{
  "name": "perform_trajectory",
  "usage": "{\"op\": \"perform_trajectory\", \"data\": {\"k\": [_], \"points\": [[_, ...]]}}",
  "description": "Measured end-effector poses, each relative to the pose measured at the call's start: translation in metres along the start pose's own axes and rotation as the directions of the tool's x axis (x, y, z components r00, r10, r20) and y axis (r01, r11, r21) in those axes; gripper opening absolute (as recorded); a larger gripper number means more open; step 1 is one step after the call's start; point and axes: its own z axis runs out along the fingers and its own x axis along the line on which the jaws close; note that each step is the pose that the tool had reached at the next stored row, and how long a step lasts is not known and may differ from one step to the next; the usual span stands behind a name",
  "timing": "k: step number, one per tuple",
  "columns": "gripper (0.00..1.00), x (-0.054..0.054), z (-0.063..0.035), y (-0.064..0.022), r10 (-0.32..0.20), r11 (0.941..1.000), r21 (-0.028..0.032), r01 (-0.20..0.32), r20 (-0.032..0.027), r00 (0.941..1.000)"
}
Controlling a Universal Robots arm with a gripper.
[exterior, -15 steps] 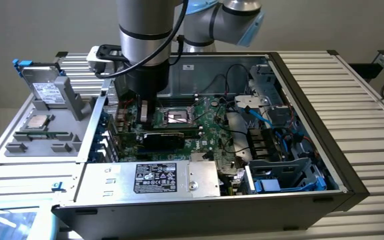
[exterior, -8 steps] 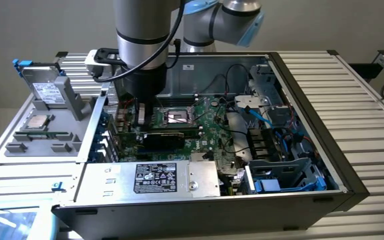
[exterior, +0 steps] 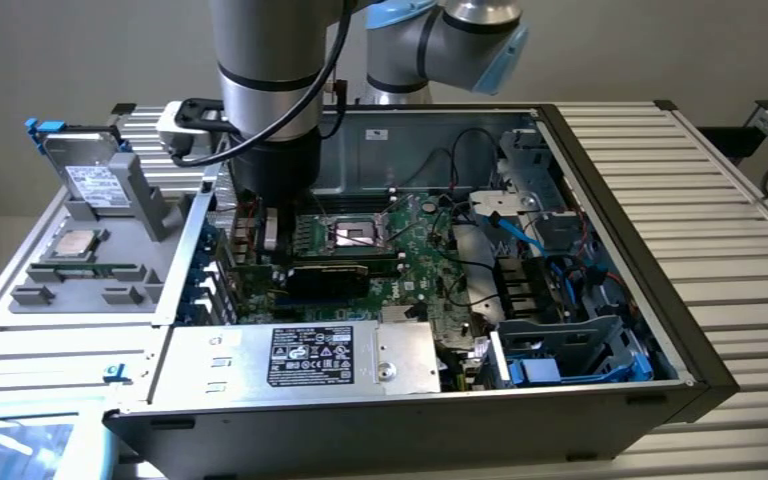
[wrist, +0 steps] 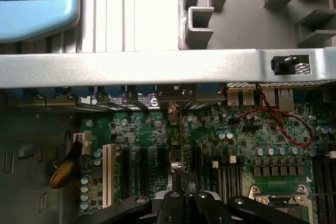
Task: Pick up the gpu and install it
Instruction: 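Press down on the gpu until it lock into place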
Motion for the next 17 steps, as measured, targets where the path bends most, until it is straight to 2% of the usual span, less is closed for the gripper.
{"op": "perform_trajectory", "data": {"k": [3,5,7,10,14,17], "points": [[0.12,-0.0003,0.0001,0.0001,0.0,1.0,0.0016,0.0,-0.0014,1.0],[0.12,-0.0017,0.0002,0.0003,-0.001,1.0,0.0092,0.002,-0.0038,1.0],[0.12,-0.0019,0.0002,0.0004,-0.002,0.9999,0.014,0.002,-0.0057,1.0],[0.12,-0.0019,0.0001,0.0005,-0.002,0.9999,0.0139,0.003,-0.0062,1.0],[0.12,-0.0023,0.0012,0.0068,-0.002,0.9998,0.0188,0.002,-0.0059,1.0],[0.12,-0.0023,0.0013,0.007,-0.004,0.9998,0.0187,0.004,-0.0063,1.0]]}}
